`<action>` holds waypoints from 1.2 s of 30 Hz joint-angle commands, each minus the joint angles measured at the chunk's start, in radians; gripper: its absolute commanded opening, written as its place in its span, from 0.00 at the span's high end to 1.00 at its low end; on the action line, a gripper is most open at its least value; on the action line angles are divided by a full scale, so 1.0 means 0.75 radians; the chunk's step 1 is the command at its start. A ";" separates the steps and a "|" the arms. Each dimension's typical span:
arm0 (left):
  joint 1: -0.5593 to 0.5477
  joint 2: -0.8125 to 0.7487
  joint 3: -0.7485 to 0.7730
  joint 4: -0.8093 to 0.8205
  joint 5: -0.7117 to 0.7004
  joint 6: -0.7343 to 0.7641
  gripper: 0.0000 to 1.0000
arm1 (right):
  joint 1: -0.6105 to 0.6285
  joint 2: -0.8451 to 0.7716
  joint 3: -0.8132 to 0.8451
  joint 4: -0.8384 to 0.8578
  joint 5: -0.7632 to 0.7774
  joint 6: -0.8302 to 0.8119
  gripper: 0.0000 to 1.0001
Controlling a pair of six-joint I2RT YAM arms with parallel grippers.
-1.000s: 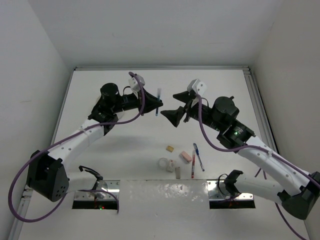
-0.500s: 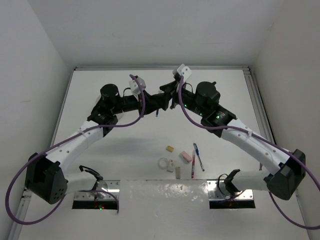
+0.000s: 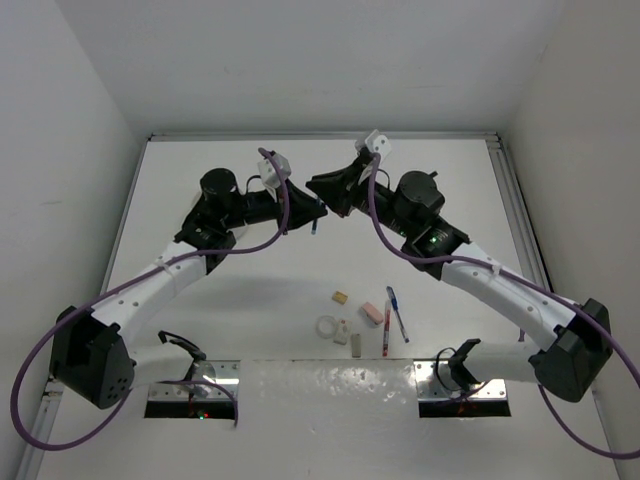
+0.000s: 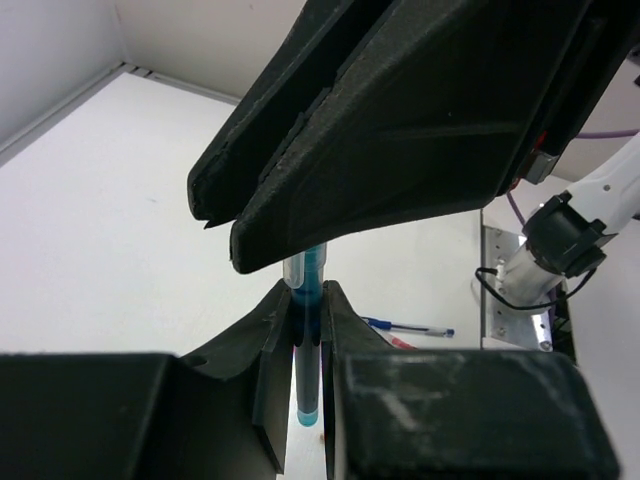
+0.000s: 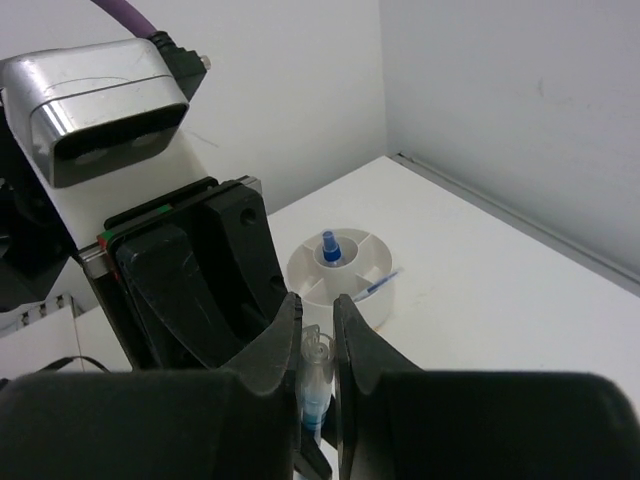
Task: Sort the stationery into containers
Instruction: Close the pen cap on the pen.
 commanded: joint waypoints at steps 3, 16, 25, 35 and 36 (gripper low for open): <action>0.060 0.004 0.058 0.324 0.024 -0.220 1.00 | 0.030 -0.037 -0.124 0.014 0.017 -0.022 1.00; 0.109 0.026 0.083 0.470 0.050 -0.270 1.00 | 0.194 0.008 -0.407 0.039 0.214 -0.006 1.00; 0.107 -0.013 0.003 0.317 0.061 -0.072 1.00 | 0.179 0.043 -0.252 -0.008 0.179 -0.043 0.60; 0.186 -0.060 -0.091 -0.025 -0.005 0.264 1.00 | 0.020 0.012 -0.122 0.227 0.230 0.092 0.16; 0.199 -0.064 -0.099 -0.023 -0.029 0.264 1.00 | 0.016 0.004 -0.116 0.227 0.224 0.088 0.16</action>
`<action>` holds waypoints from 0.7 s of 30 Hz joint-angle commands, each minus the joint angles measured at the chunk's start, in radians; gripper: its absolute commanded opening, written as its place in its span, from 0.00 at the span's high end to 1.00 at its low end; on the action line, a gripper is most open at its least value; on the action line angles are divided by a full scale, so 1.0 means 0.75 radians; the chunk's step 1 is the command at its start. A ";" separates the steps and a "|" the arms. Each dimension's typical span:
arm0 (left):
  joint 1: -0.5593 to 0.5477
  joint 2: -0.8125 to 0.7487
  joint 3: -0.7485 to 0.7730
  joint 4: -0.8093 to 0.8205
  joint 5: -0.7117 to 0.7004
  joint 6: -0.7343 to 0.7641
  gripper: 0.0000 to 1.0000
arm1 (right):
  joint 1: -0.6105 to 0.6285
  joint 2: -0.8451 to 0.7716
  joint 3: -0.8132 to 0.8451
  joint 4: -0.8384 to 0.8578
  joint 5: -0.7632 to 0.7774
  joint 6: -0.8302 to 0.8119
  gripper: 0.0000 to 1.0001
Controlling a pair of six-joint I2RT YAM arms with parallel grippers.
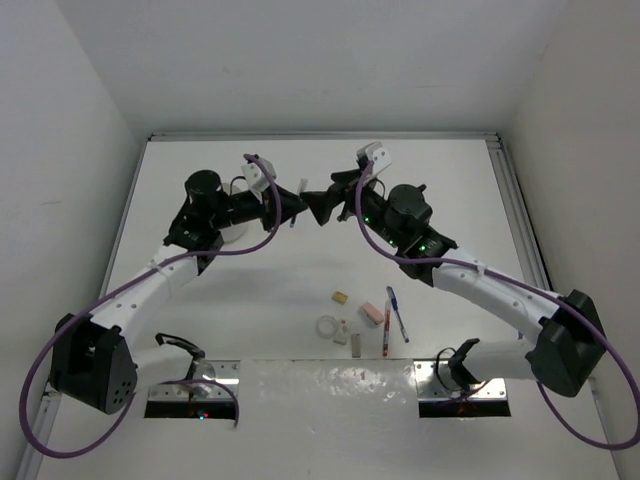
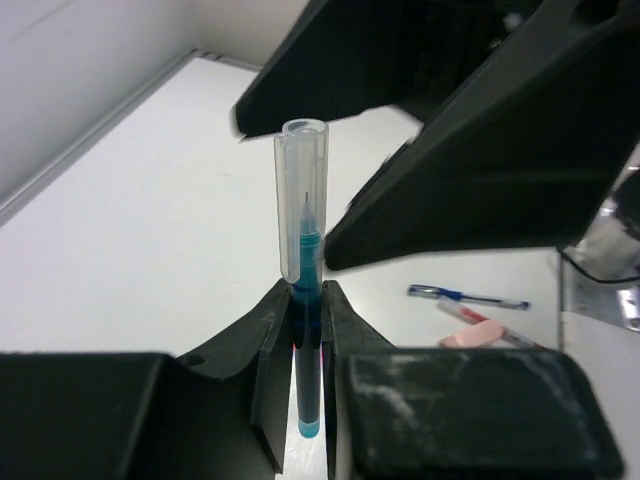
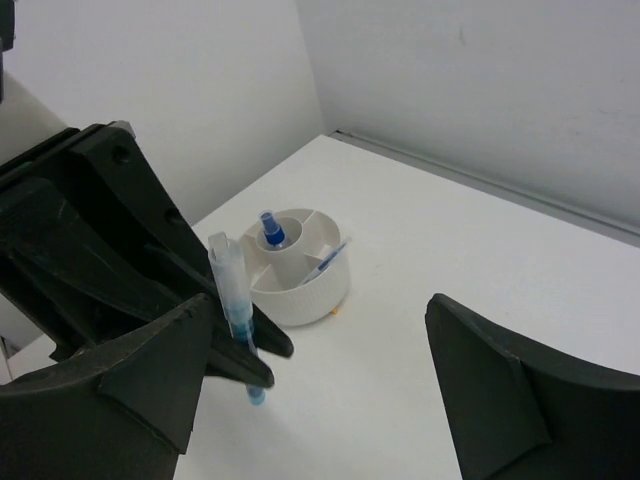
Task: Sort the stationery into containers
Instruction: Place the pen in the storage box.
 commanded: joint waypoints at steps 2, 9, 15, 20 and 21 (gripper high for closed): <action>0.078 -0.041 -0.043 0.010 -0.155 0.090 1.00 | -0.028 -0.065 0.060 0.030 -0.052 0.016 0.13; 0.244 -0.010 -0.119 0.045 -0.443 0.121 1.00 | -0.096 -0.159 -0.017 0.045 -0.058 -0.015 0.06; 0.399 0.078 -0.182 0.218 -0.517 0.204 1.00 | -0.167 -0.131 -0.032 -0.054 -0.111 -0.052 0.06; 0.469 0.182 -0.227 0.290 -0.439 0.315 1.00 | -0.218 -0.061 -0.003 -0.043 -0.172 -0.062 0.06; 0.473 0.202 -0.233 0.345 -0.435 0.315 1.00 | -0.224 -0.033 0.005 -0.039 -0.183 -0.052 0.06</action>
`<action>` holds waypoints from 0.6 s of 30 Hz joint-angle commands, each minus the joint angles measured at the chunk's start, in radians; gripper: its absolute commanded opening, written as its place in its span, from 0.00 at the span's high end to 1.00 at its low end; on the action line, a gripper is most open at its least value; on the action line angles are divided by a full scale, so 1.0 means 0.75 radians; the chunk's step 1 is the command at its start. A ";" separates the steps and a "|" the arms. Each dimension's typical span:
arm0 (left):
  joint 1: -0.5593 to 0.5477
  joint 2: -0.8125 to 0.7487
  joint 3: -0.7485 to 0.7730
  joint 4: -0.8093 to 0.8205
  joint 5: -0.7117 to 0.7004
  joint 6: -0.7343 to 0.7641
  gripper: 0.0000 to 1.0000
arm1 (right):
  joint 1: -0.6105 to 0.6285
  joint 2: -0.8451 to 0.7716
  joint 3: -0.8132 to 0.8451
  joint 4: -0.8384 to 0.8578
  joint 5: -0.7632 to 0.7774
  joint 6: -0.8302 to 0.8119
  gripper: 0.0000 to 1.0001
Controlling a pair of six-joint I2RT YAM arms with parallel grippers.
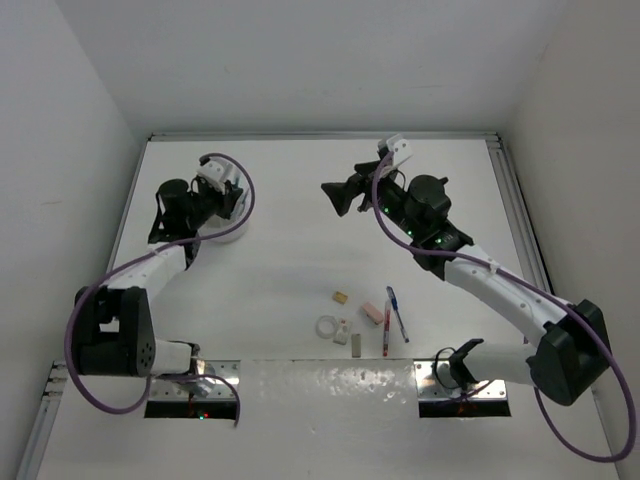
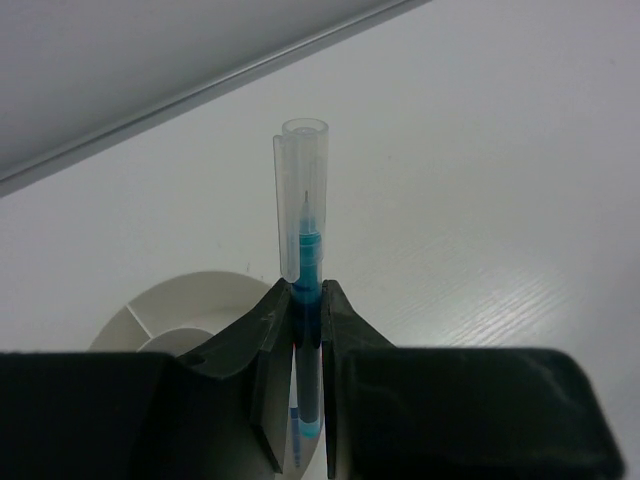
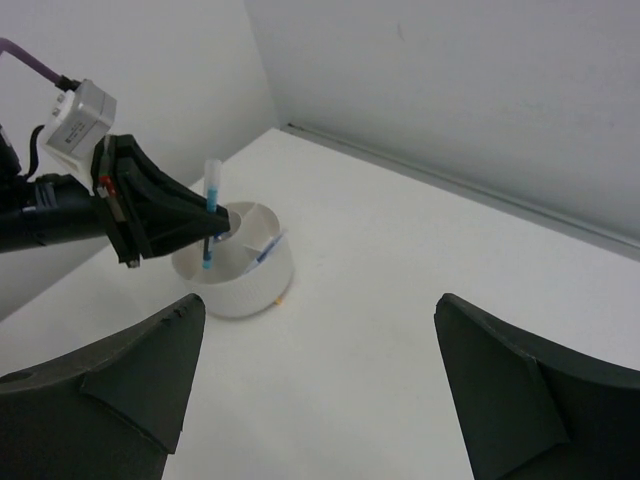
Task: Sort the stationery into containers
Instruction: Place the pen in the storage box.
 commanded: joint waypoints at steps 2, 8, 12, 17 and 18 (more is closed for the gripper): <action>0.027 0.094 -0.017 0.201 0.054 0.093 1.00 | -0.048 0.073 0.050 0.021 -0.090 0.001 0.06; 0.027 0.205 -0.019 0.272 0.101 0.113 1.00 | -0.097 0.131 0.075 0.036 -0.143 0.048 0.06; 0.066 0.242 -0.036 0.332 0.091 0.126 1.00 | -0.131 0.141 0.071 0.044 -0.171 0.079 0.06; 0.070 0.276 -0.040 0.356 0.087 0.158 1.00 | -0.164 0.137 0.059 0.046 -0.192 0.106 0.06; 0.070 0.285 -0.042 0.359 0.087 0.162 1.00 | -0.166 0.135 0.059 0.046 -0.192 0.106 0.06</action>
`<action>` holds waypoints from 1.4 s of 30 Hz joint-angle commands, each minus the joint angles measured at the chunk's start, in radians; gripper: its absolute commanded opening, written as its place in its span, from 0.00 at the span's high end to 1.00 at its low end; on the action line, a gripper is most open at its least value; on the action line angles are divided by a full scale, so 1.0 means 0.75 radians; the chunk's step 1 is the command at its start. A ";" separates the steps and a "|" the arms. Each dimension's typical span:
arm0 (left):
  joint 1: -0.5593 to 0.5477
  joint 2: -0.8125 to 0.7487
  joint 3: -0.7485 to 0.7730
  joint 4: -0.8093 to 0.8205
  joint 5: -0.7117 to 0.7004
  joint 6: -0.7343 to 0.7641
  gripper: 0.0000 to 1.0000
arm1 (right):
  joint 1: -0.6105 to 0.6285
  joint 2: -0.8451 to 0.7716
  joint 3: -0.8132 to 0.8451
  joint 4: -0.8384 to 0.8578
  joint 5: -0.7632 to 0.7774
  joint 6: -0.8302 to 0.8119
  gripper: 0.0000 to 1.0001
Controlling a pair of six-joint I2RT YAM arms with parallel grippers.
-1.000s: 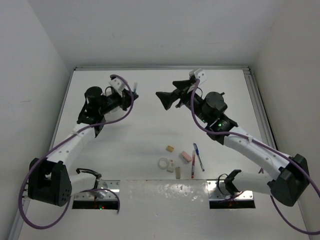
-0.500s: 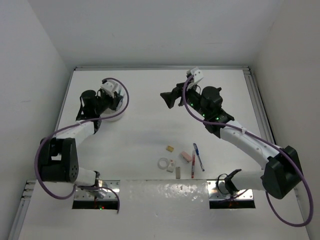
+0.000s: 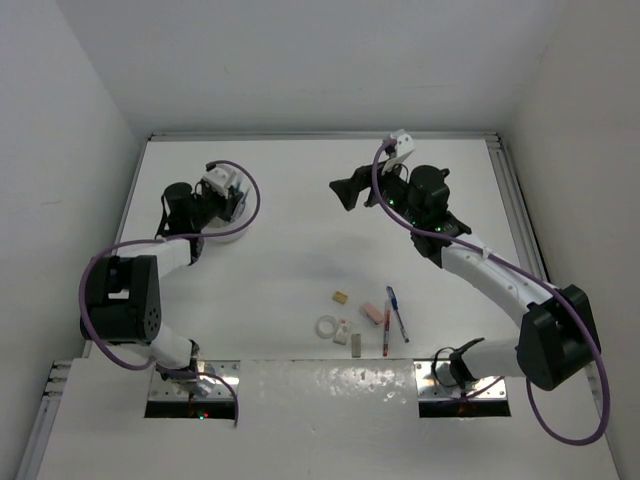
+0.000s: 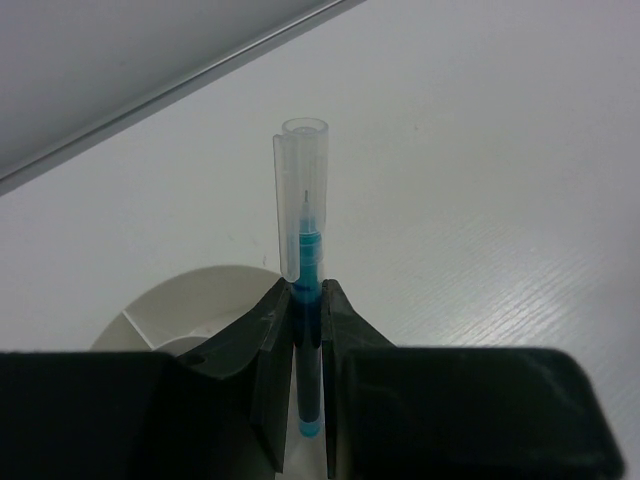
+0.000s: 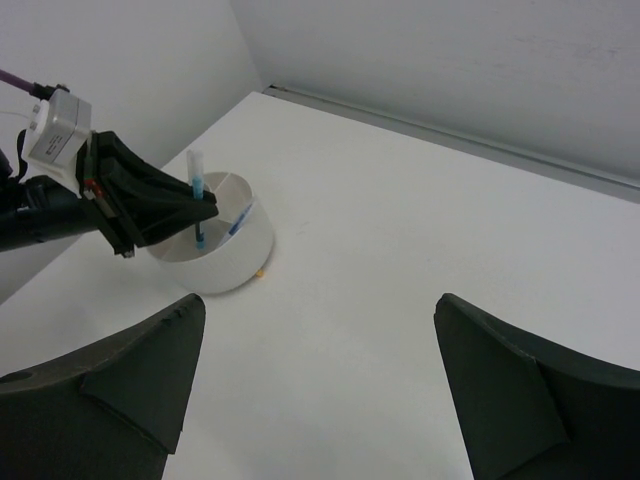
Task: Sort the stationery into containers
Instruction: Place the pen in the storage box.
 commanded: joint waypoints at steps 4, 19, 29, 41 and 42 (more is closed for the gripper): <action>0.008 0.030 -0.013 0.090 0.063 0.060 0.99 | -0.024 -0.017 0.033 0.057 -0.034 0.044 0.06; 0.006 0.024 -0.048 0.082 0.001 0.064 0.77 | -0.030 -0.052 0.022 0.035 -0.040 0.048 0.06; 0.006 -0.068 0.048 -0.134 0.134 0.083 0.49 | -0.028 -0.083 0.034 -0.057 -0.024 0.007 0.06; -0.252 -0.489 0.065 -0.496 -0.074 -0.060 0.50 | 0.007 -0.256 -0.026 -0.930 0.547 0.066 0.76; -0.303 -0.536 0.043 -0.511 -0.121 -0.089 0.51 | 0.011 -0.273 -0.049 -1.038 0.559 0.138 0.65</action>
